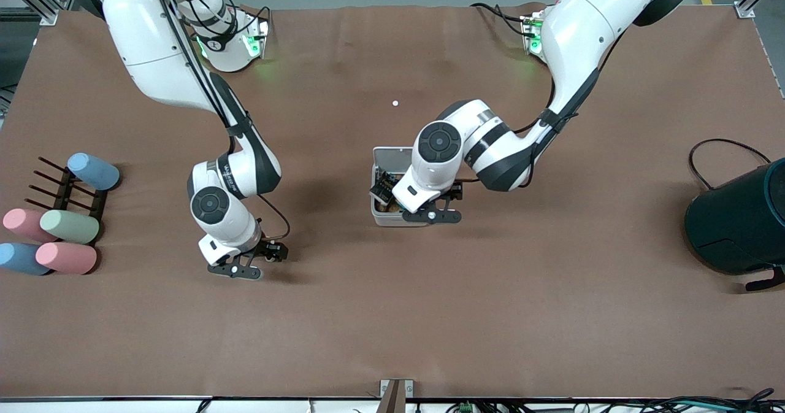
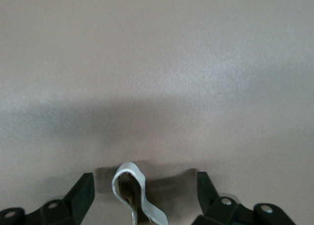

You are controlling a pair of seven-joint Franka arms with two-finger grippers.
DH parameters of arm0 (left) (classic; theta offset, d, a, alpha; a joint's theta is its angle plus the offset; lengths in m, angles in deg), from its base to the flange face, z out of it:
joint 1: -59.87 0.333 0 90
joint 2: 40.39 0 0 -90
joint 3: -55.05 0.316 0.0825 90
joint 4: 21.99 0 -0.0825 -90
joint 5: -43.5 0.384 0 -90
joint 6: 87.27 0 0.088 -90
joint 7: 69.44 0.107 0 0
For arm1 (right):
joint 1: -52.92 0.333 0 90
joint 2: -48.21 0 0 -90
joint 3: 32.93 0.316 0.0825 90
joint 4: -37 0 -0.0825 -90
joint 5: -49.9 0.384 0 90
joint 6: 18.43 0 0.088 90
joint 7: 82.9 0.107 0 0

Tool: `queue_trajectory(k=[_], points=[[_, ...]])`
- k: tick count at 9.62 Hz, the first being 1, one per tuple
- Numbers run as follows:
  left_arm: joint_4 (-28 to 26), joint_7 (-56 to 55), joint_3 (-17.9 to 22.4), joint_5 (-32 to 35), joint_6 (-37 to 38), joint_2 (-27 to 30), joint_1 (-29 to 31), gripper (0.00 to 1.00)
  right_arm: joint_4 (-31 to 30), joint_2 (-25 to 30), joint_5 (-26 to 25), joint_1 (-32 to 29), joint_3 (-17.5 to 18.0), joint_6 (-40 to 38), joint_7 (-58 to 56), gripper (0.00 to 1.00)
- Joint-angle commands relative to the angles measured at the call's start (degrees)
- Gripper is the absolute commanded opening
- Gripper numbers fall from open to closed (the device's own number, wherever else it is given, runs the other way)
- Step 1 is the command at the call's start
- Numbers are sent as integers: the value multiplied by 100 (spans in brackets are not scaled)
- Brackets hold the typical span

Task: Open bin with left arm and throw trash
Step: 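Drop the tape in the bin with the left gripper while the right grasps the band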

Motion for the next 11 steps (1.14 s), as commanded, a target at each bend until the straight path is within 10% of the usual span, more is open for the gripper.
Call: queue_trajectory(k=[1,6,11], points=[[-29,-114,-10,103,50,87,20,100,-110,141,-108,57,64,-569,63,11],[-81,-474,-19,103,58,79,-103,100,388,387,434,66,257,-704,1089,0],[-38,-475,-292,-150,716,831,220,100,2024,545,1517,128,590,-2539,2556,0]])
